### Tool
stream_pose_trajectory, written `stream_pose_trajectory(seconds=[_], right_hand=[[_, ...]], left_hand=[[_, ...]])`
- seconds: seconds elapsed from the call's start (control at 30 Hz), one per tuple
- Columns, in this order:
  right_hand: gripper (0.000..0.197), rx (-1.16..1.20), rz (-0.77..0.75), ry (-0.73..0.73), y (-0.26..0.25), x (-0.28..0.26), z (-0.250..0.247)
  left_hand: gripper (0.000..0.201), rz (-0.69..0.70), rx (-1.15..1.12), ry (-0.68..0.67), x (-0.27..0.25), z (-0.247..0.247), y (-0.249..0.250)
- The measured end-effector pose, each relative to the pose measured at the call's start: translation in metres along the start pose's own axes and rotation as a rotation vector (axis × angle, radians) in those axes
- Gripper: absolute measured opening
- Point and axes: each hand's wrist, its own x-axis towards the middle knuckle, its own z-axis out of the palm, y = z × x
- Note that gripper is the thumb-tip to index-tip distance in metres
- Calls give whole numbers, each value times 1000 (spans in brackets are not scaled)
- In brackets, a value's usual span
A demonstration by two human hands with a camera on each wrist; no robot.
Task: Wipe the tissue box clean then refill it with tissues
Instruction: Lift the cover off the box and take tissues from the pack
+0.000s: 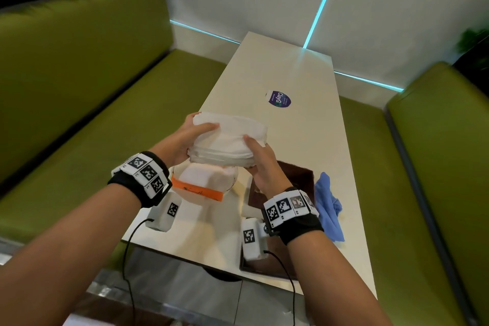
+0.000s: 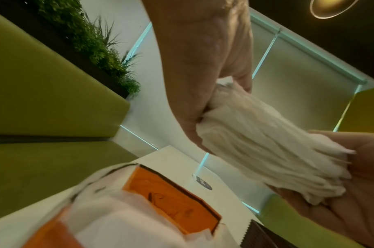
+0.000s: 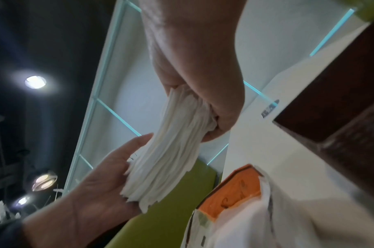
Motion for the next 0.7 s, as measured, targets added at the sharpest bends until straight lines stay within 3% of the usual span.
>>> stream_pose_trajectory(seconds=[0.2,0.33,0.47,0.7], right_hand=[[54,-195,-44,130,-22,-7,-44],[75,-387,-56,286,-37,-16,-81],[54,-613,-17,401,-46,-26,-115],[38,-949,83,458,-34,-28,-136]], left_hand=[[75,-111,167,-14,-1,43,-5],[63,-6,226,28,-4,81,-10],[41,110,418,16,-7,124,-28],[12,117,620,-78,-2,161,-63]])
